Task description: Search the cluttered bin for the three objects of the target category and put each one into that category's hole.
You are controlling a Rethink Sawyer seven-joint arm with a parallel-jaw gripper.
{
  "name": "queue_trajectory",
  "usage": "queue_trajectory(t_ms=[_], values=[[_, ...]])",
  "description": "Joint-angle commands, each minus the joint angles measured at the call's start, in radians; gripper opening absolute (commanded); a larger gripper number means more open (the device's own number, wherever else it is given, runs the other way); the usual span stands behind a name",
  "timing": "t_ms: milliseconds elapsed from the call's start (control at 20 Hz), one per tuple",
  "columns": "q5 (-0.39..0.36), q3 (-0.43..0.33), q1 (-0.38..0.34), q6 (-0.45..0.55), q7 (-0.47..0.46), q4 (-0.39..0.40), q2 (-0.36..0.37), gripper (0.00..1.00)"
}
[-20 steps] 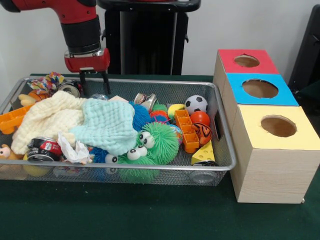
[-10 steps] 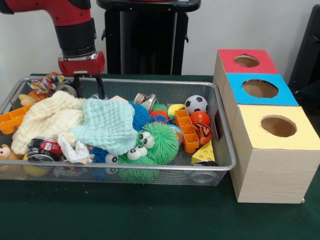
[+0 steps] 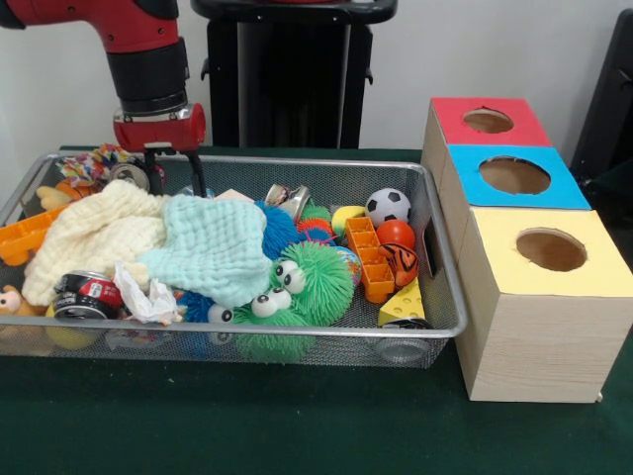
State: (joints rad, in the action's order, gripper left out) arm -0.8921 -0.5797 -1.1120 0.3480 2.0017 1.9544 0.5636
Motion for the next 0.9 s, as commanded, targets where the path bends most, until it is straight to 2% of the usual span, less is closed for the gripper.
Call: queue_trajectory(t_ms=[50,200,600,900], values=[[-0.032,-0.02,0.036,0.063,-0.132,-0.092,-0.006,1.0],[-0.042,-0.002,0.053,0.04,-0.098,-0.077,0.0,1.0],[-0.041,0.013,0.067,0.022,-0.077,-0.068,0.003,1.0],[-0.06,0.013,0.058,0.012,-0.098,-0.061,-0.008,1.0]])
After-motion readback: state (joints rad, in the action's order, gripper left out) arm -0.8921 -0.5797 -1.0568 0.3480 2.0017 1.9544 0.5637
